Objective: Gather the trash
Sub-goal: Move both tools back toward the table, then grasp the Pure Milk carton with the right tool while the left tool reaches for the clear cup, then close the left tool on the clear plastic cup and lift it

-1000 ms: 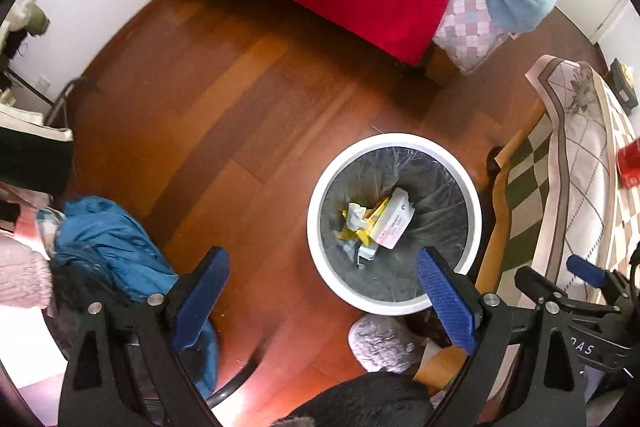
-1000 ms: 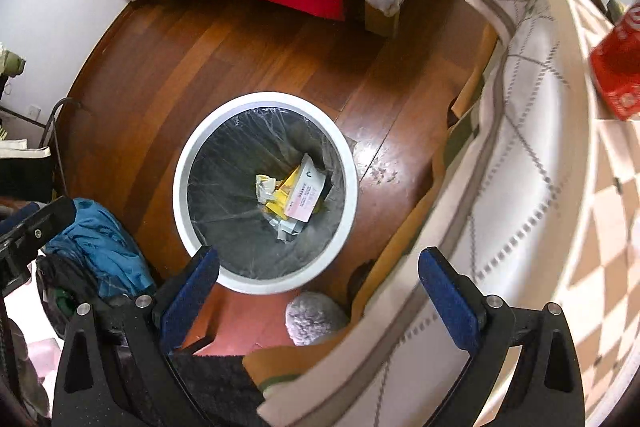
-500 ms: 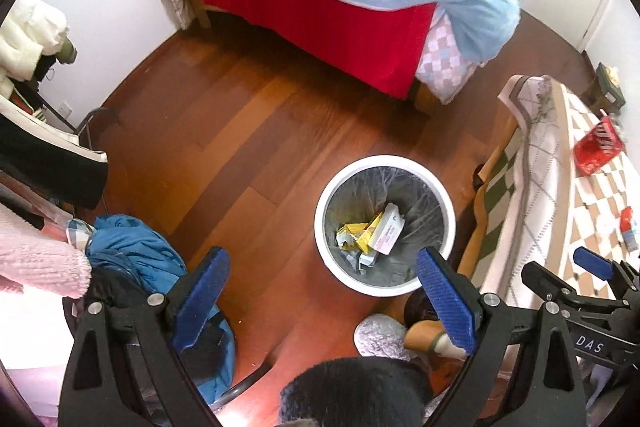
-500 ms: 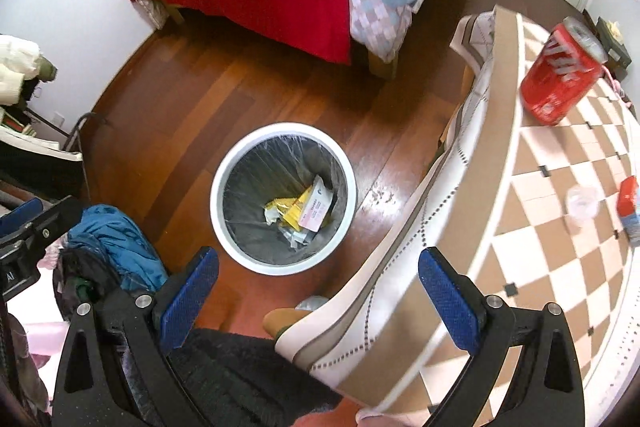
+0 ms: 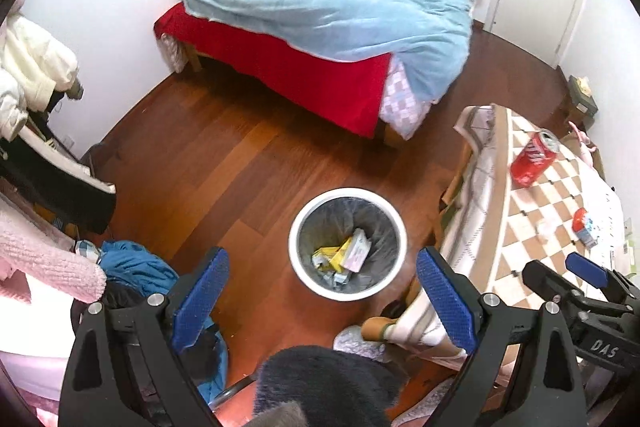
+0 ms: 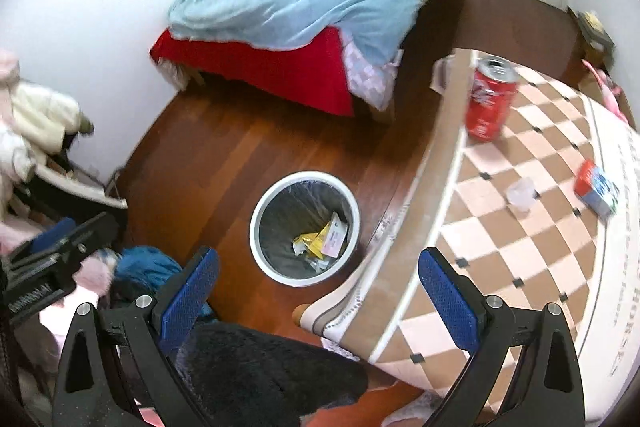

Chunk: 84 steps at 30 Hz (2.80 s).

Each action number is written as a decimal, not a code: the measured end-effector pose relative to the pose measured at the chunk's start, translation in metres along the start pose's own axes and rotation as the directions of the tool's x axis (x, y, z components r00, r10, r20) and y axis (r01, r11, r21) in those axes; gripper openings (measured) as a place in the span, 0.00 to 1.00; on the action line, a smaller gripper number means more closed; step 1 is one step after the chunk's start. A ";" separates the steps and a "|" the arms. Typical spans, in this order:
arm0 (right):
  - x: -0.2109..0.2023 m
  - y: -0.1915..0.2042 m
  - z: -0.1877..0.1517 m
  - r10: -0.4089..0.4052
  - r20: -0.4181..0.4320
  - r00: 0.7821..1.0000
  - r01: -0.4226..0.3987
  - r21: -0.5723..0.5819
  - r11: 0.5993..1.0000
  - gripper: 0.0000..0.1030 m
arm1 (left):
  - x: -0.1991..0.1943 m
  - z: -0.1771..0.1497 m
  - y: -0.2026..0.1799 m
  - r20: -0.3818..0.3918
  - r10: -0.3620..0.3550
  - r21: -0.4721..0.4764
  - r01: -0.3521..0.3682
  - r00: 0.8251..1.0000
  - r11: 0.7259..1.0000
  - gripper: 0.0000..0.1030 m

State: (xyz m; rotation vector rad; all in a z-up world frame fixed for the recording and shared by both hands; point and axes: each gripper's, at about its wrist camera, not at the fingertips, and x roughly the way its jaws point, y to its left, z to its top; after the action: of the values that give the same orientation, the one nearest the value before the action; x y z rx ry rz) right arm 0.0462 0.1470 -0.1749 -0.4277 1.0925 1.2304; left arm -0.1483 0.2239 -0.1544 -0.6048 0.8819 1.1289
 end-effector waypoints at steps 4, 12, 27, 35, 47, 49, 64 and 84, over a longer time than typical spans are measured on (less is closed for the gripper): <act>-0.016 -0.050 0.001 -0.054 0.015 0.998 0.052 0.078 0.996 0.98 | 0.009 0.002 -0.044 0.010 -0.045 0.023 0.045 0.999 0.999 0.93; 0.002 -0.199 0.011 -0.255 -0.106 0.961 0.272 0.196 0.942 0.98 | 0.079 0.005 -0.181 -0.079 -0.100 0.134 0.110 0.992 0.985 0.93; 0.128 -0.349 0.089 -0.514 -0.454 0.728 0.381 -0.355 0.854 0.98 | 0.192 -0.017 -0.331 -0.297 -0.175 0.154 0.228 0.939 0.961 0.92; 0.122 -0.372 0.087 -0.330 -0.496 0.803 0.273 -0.186 0.944 0.62 | 0.191 -0.018 -0.362 -0.279 -0.224 0.242 0.295 0.934 0.925 0.92; 0.016 -0.363 -0.014 -0.354 -0.262 0.898 0.410 0.206 0.888 0.61 | 0.135 -0.043 -0.334 -0.305 -0.352 0.282 0.437 0.885 0.854 0.92; 0.010 -0.365 -0.041 -0.331 -0.240 0.913 0.393 0.294 0.871 0.61 | 0.135 -0.046 -0.341 -0.295 -0.343 0.314 0.430 0.892 0.846 0.92; -0.004 -0.366 -0.077 -0.339 -0.155 0.928 0.371 0.466 0.803 0.59 | 0.166 -0.039 -0.378 -0.265 -0.252 0.425 0.347 0.931 0.836 0.10; -0.035 -0.359 -0.075 -0.331 -0.067 0.941 0.319 0.497 0.807 0.58 | 0.101 -0.013 -0.334 -0.136 -0.356 0.363 0.381 0.925 0.850 0.09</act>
State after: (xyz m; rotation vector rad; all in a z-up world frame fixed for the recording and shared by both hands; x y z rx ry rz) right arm 0.3387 -0.0509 -0.2793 -0.1839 1.2132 0.6083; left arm 0.1793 0.1537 -0.2523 -0.4585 0.9621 0.5670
